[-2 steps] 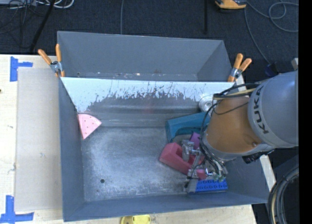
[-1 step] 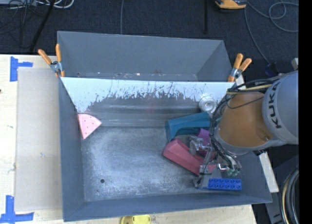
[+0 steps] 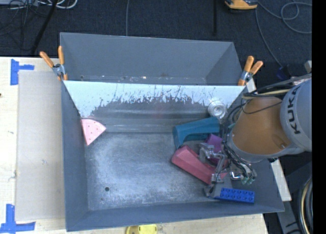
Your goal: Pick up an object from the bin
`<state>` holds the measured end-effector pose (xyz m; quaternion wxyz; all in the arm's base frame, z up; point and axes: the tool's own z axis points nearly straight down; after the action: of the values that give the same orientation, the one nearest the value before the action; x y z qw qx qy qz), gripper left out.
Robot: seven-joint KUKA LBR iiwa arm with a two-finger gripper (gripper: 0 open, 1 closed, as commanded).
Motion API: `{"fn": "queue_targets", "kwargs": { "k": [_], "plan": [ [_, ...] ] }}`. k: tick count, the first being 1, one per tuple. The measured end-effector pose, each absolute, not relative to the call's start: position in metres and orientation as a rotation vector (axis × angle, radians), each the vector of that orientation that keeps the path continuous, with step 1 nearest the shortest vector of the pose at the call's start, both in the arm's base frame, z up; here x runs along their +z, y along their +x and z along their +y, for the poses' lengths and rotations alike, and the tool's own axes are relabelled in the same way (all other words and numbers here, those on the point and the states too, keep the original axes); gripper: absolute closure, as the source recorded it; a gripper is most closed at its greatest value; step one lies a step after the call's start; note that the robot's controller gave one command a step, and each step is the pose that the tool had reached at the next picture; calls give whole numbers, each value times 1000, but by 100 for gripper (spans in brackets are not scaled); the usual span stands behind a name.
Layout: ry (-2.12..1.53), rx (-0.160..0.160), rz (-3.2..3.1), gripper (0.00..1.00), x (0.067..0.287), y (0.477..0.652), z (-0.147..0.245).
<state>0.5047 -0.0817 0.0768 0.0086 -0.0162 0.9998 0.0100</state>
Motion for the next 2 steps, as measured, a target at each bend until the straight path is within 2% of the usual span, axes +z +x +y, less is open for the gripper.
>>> {"fn": "queue_targets", "kwargs": {
  "k": [1,2],
  "plan": [
    [2,6,3128,100,83,503,-74],
    [1,6,3128,100,83,503,-74]
  ]
}}
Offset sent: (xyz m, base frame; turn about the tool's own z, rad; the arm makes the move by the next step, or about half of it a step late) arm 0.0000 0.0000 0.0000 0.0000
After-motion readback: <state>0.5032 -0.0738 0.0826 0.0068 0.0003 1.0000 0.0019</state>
